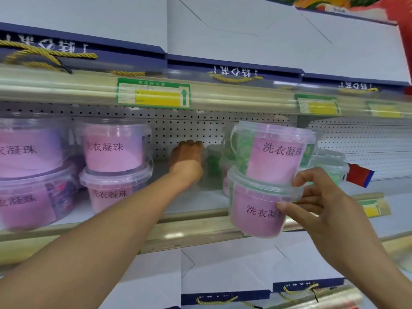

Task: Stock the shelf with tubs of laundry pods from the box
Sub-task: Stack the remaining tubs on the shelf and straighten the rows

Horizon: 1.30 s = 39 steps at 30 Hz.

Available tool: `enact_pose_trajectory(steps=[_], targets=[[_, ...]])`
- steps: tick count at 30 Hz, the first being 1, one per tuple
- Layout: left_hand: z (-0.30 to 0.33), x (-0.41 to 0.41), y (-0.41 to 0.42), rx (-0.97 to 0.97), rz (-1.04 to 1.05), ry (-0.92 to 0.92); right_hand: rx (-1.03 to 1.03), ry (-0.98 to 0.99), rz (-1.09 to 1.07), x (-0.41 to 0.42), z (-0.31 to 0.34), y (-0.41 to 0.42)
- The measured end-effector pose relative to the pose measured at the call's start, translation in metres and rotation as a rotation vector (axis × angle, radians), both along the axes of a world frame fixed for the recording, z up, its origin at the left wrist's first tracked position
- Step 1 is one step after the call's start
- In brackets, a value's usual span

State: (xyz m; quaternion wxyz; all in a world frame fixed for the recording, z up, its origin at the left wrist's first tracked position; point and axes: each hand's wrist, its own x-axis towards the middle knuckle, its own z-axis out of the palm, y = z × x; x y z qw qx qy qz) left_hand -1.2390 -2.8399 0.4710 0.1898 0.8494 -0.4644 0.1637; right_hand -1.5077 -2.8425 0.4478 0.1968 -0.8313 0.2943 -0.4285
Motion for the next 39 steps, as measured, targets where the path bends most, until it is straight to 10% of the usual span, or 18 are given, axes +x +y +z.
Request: enact_pose_trajectory(steps=[7, 39], targets=[[0.003, 0.009, -0.016, 0.169, 0.086, -0.336, 0.018, -0.024, 0.012, 0.005, -0.009, -0.006], [0.017, 0.010, 0.013, 0.249, 0.199, -0.369, 0.068, -0.052, 0.073, 0.001, -0.009, -0.011]])
